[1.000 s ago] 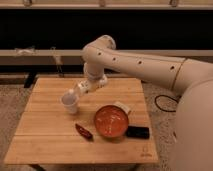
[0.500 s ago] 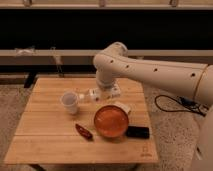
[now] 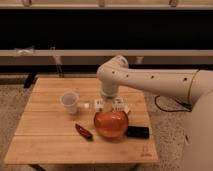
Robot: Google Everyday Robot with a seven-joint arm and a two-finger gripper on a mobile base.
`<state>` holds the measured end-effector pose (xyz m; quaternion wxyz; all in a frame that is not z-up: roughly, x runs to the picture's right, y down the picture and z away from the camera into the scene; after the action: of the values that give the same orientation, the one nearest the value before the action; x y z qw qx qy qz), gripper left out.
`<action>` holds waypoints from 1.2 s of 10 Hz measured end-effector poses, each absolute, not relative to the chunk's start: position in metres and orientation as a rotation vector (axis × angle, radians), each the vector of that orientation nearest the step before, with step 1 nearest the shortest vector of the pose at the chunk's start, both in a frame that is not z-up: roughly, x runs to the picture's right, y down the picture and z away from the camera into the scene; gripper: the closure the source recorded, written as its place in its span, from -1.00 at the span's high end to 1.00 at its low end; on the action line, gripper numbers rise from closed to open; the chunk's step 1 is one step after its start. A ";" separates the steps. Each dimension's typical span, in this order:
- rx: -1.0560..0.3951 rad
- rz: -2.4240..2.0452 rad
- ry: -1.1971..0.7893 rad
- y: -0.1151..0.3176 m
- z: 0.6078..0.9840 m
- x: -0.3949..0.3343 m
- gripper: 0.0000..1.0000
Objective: Place the bottle in the ceramic bowl
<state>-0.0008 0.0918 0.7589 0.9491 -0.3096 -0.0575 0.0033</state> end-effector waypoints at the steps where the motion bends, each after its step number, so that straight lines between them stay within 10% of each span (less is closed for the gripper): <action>1: -0.646 0.014 -0.115 0.099 0.761 -0.004 -0.94; 8: -0.689 0.150 -0.117 0.130 0.785 0.016 0.39; 12: -0.665 0.186 -0.131 0.129 0.788 0.022 0.44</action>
<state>0.0222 0.1295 0.7885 0.9389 -0.3257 -0.0640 0.0911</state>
